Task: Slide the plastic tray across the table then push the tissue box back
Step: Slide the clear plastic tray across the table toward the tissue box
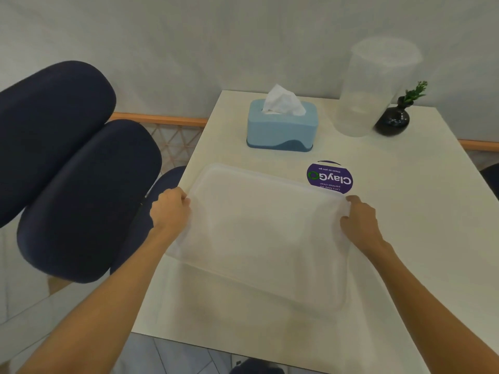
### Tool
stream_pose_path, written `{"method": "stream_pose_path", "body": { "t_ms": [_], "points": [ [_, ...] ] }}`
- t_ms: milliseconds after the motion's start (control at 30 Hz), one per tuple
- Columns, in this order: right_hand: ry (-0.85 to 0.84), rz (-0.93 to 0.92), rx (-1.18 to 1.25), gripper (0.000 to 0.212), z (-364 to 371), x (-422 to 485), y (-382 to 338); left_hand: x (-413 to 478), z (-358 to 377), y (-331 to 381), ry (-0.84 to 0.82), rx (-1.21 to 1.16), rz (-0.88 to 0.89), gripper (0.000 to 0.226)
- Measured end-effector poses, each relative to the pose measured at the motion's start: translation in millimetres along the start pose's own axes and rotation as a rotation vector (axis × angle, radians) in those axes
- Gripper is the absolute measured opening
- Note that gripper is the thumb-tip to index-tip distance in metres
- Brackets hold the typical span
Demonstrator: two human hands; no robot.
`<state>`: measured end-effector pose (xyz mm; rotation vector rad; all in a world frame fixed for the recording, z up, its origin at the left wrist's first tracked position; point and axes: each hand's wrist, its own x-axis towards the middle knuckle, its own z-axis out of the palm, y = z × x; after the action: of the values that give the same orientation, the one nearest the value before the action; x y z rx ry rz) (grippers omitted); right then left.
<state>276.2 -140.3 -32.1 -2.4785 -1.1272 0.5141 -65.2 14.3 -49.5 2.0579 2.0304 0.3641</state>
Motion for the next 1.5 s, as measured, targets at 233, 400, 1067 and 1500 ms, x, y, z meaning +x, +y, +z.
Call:
{"method": "stream_pose_path", "body": {
  "t_ms": [233, 400, 1067, 1500],
  "points": [
    [0.05, -0.045, 0.05, 0.05, -2.1, 16.6, -13.7, -3.8, -10.7, -6.8, -0.055, 0.018, -0.087, 0.021],
    [0.067, -0.092, 0.056, 0.049, -11.6, 40.9, -34.4, 5.3, -19.0, -2.1, -0.054, -0.012, -0.105, 0.02],
    [-0.01, -0.016, 0.022, 0.047, 2.9, 72.6, -57.8, 51.8, -17.0, 4.8, -0.096, -0.071, -0.106, 0.015],
    [0.008, -0.029, -0.043, 0.045, 2.7, 82.8, -59.9, 59.6, -15.5, 8.7, -0.116, -0.101, -0.085, 0.019]
  ]
}}
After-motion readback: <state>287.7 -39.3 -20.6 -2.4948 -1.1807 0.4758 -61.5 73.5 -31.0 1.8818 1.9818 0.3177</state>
